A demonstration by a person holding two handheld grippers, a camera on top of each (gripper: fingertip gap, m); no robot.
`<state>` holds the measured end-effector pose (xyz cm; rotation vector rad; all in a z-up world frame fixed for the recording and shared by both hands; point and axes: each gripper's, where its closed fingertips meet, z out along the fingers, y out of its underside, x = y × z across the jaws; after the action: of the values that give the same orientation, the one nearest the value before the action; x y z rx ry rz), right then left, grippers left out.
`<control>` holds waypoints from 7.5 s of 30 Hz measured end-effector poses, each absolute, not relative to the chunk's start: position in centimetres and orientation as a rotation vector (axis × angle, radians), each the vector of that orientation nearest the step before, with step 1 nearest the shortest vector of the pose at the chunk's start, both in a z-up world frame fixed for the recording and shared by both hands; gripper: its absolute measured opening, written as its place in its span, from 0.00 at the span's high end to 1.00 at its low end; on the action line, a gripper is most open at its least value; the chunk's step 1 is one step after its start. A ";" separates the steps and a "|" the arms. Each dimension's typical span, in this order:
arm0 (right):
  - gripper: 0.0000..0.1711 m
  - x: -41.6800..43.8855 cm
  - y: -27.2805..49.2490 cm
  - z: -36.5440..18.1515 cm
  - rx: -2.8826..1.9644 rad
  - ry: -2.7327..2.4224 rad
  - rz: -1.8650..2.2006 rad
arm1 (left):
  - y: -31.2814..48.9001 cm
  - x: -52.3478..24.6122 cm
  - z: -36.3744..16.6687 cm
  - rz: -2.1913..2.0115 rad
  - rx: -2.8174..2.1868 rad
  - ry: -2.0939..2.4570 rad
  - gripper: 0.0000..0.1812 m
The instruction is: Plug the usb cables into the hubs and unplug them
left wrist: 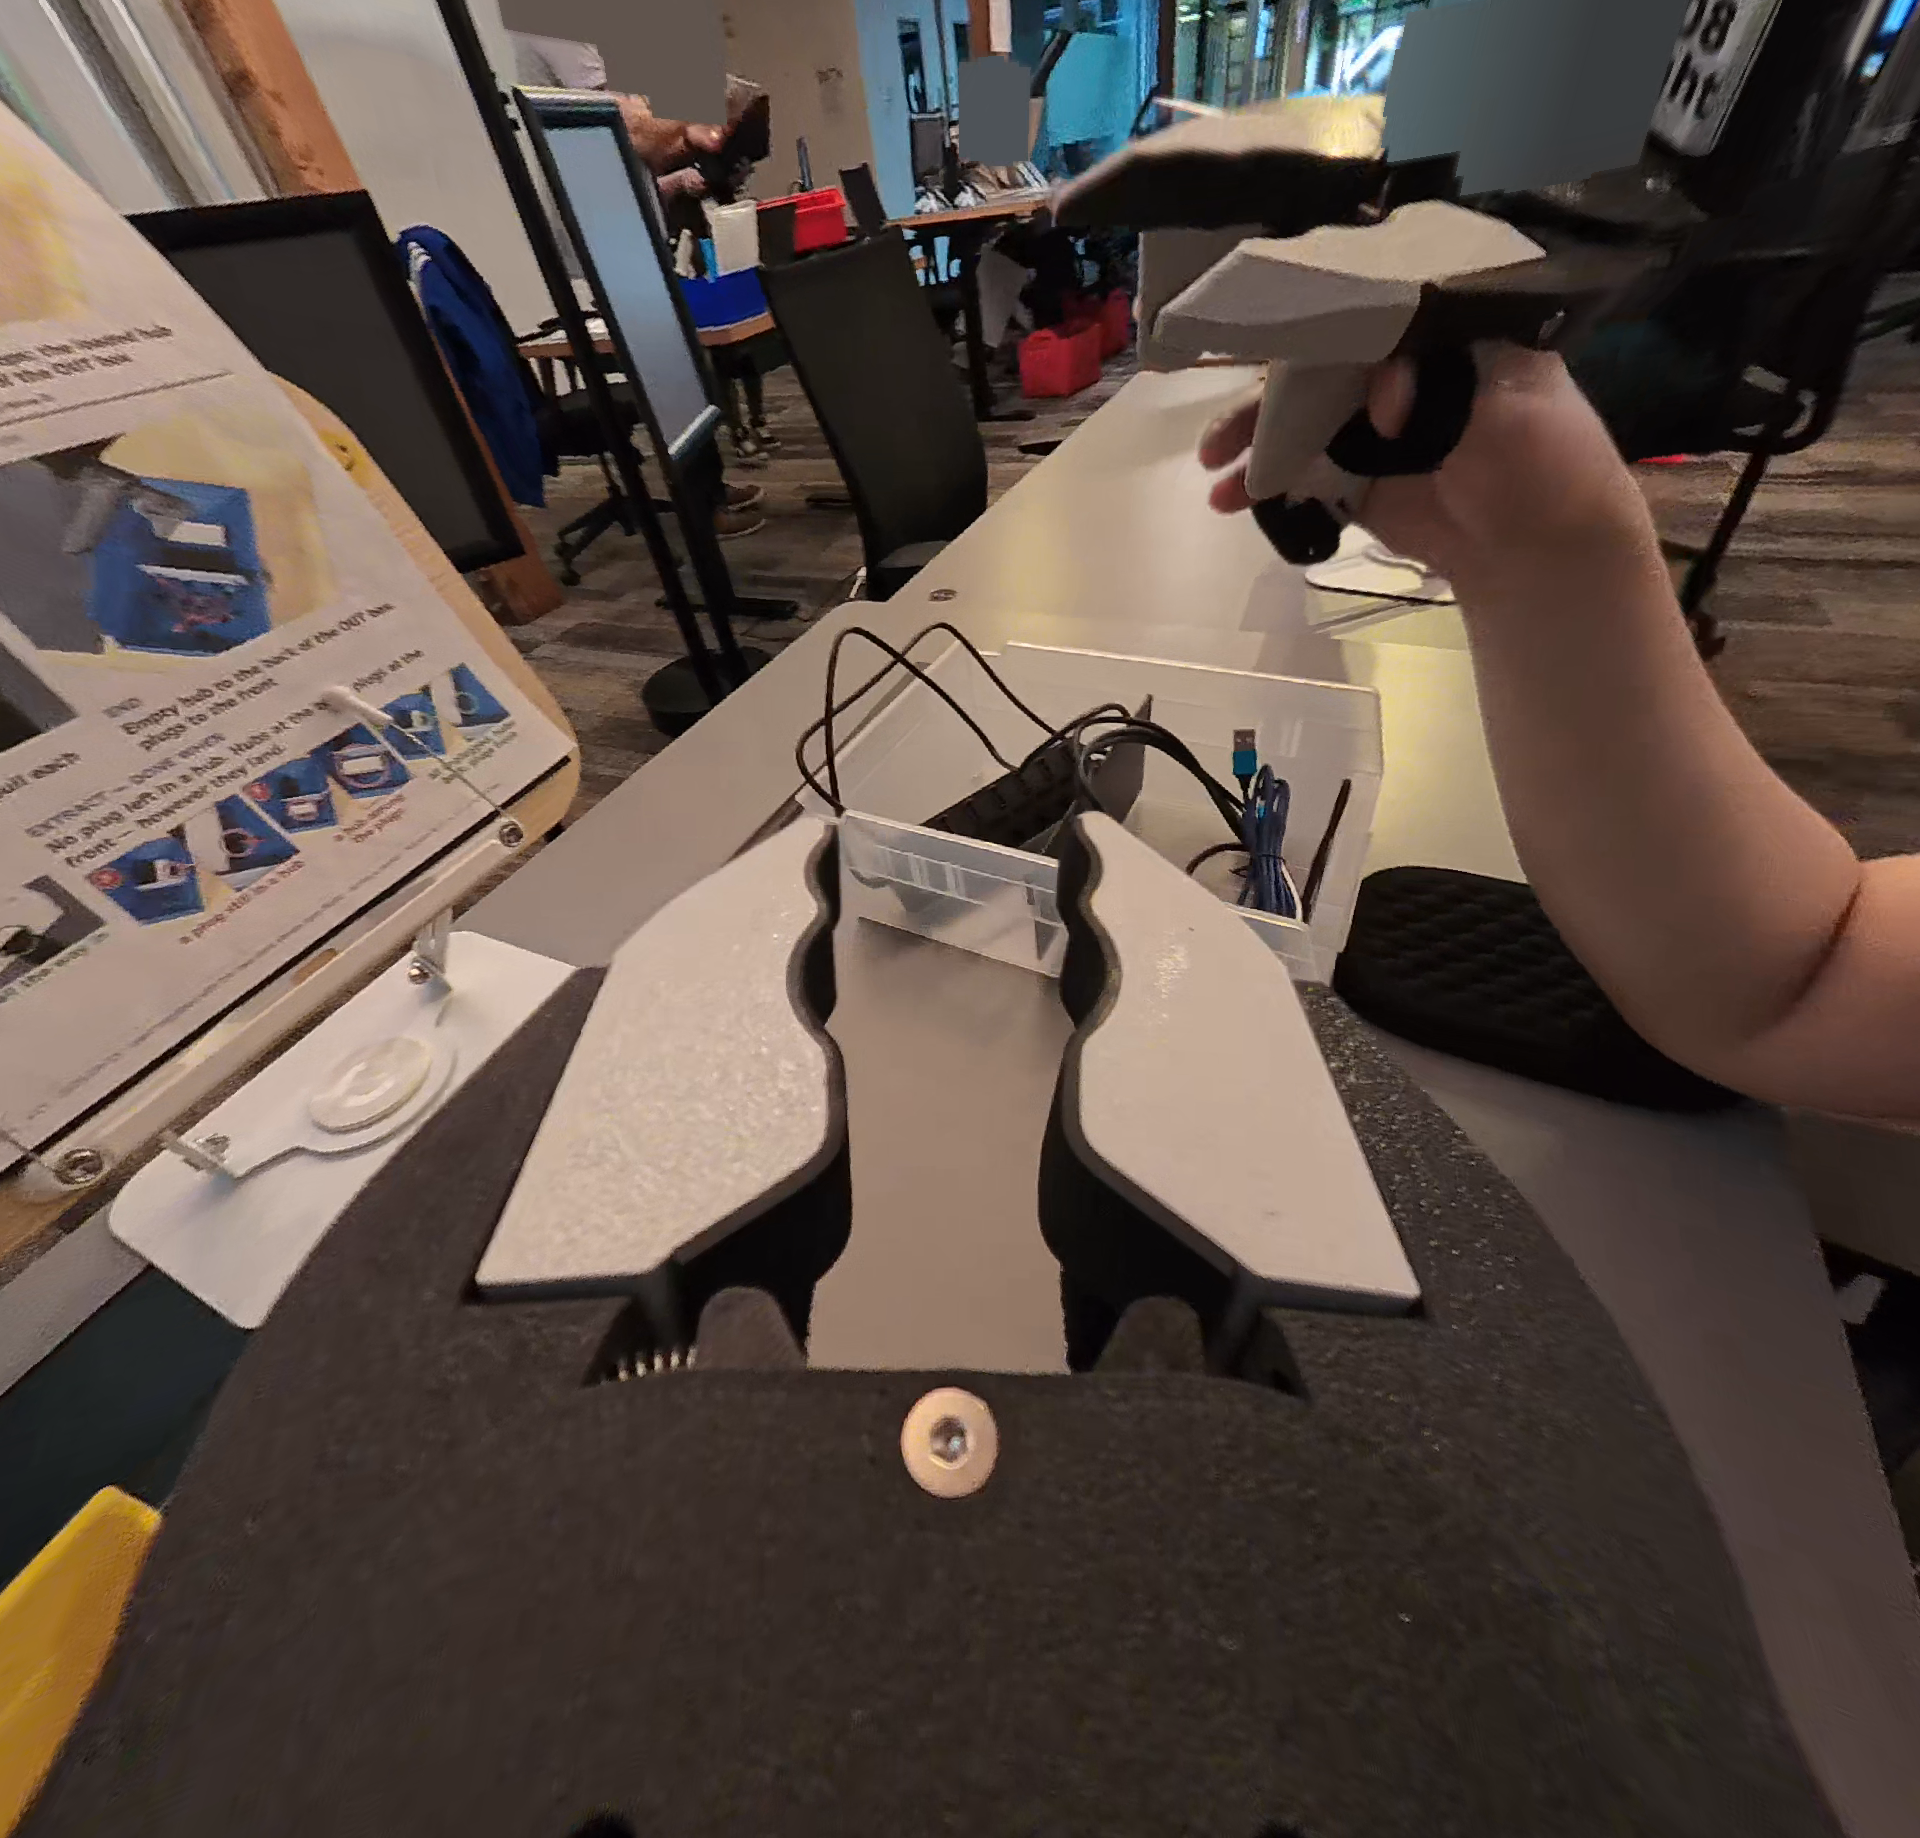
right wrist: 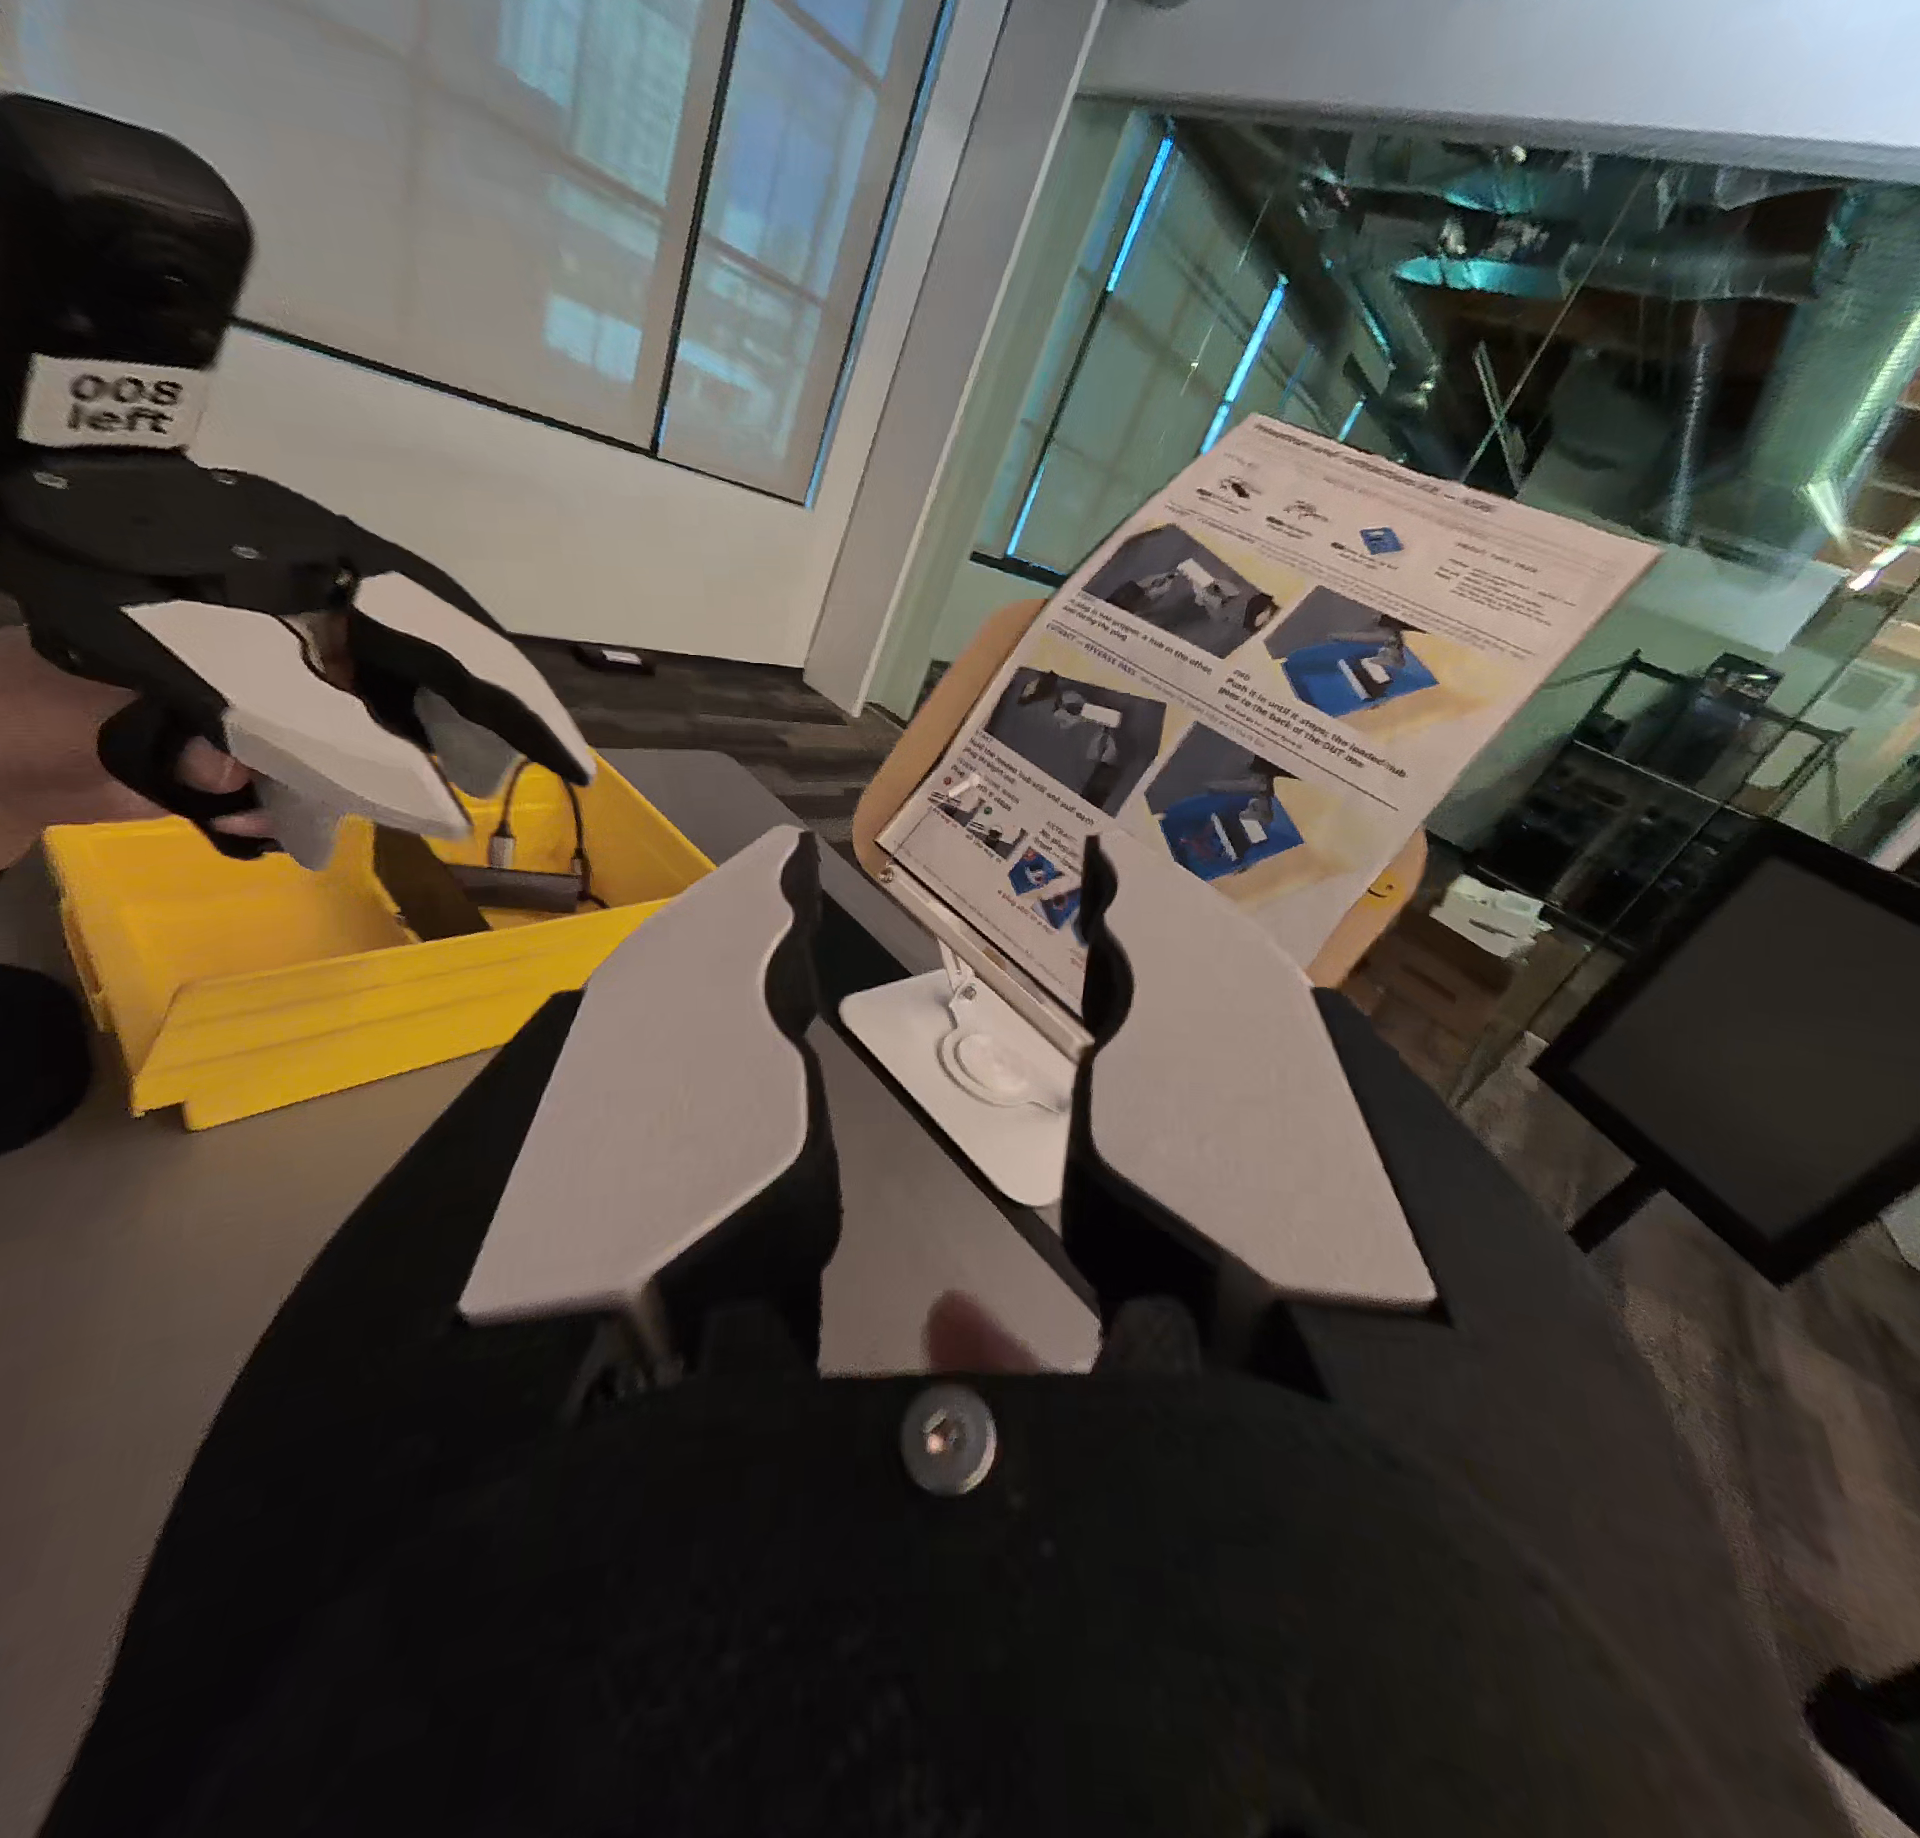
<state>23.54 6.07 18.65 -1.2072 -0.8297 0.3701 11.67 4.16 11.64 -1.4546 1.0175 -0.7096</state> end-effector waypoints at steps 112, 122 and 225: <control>0.74 30.2 14.0 13.0 -1.422 -0.722 0.069 | 17.7 -18.1 -12.7 0.260 -2.749 1.457 0.82; 0.74 29.7 14.0 12.7 -1.428 -0.761 0.042 | 18.1 -19.6 -13.0 0.448 -2.748 1.658 0.76; 0.98 14.3 7.7 8.3 -1.450 -1.110 1.037 | 2.7 9.7 -0.4 -0.529 -1.789 0.880 0.73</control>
<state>14.25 7.71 8.28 -1.4498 -1.1097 1.0368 9.68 2.74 -0.41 -1.7885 0.8797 -0.5295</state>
